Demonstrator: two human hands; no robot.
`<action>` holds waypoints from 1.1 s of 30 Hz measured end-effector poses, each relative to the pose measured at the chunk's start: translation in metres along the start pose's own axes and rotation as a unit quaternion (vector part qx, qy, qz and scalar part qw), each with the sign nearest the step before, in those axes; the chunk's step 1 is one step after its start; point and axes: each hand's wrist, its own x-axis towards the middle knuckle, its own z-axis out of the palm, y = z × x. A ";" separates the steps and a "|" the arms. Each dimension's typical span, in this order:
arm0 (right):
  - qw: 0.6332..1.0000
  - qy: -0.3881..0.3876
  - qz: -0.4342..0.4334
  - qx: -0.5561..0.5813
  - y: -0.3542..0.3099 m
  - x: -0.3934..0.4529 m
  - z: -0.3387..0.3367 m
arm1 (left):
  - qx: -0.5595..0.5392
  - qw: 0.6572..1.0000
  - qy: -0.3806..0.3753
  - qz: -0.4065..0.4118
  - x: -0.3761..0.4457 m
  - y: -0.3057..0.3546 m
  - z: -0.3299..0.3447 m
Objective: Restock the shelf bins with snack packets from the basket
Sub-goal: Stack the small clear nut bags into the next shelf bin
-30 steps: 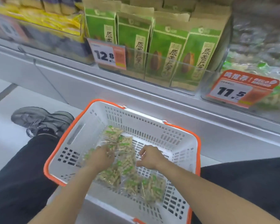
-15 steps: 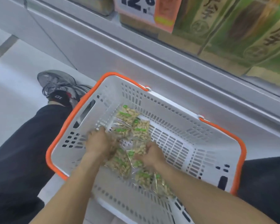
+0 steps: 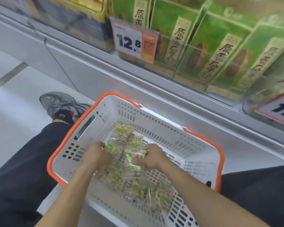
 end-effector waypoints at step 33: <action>0.901 0.242 -0.340 -0.115 -0.027 -0.273 -0.194 | 0.080 0.839 -0.149 0.518 -0.234 0.251 -0.043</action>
